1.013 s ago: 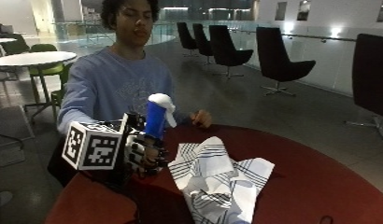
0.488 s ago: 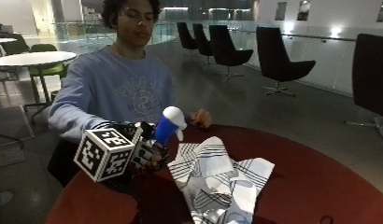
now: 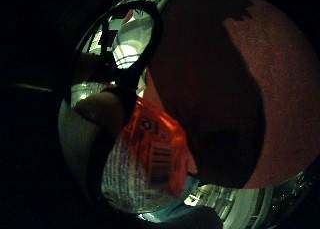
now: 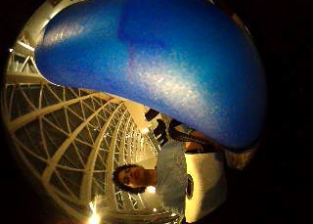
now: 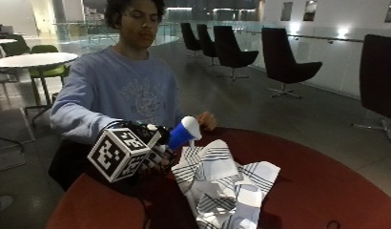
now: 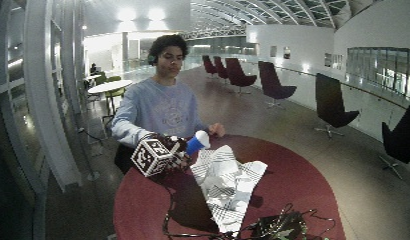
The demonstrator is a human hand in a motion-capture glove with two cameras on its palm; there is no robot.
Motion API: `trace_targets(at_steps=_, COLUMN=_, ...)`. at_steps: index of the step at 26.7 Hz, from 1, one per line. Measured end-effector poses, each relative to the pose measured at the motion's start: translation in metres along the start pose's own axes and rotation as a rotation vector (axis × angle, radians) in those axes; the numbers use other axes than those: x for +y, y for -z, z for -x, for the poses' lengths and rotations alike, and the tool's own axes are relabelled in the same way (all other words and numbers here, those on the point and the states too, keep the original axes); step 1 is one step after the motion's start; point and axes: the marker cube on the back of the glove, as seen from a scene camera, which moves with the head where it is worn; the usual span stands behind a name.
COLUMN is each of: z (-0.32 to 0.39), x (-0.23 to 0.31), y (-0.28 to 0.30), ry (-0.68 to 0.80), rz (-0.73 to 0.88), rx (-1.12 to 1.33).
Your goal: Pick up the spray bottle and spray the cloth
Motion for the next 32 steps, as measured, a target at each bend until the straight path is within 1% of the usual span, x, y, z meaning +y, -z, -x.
trace_targets(at_steps=32, z=-0.001, x=-0.001, y=-0.015, ry=-0.044, rz=0.016, rx=-0.01)
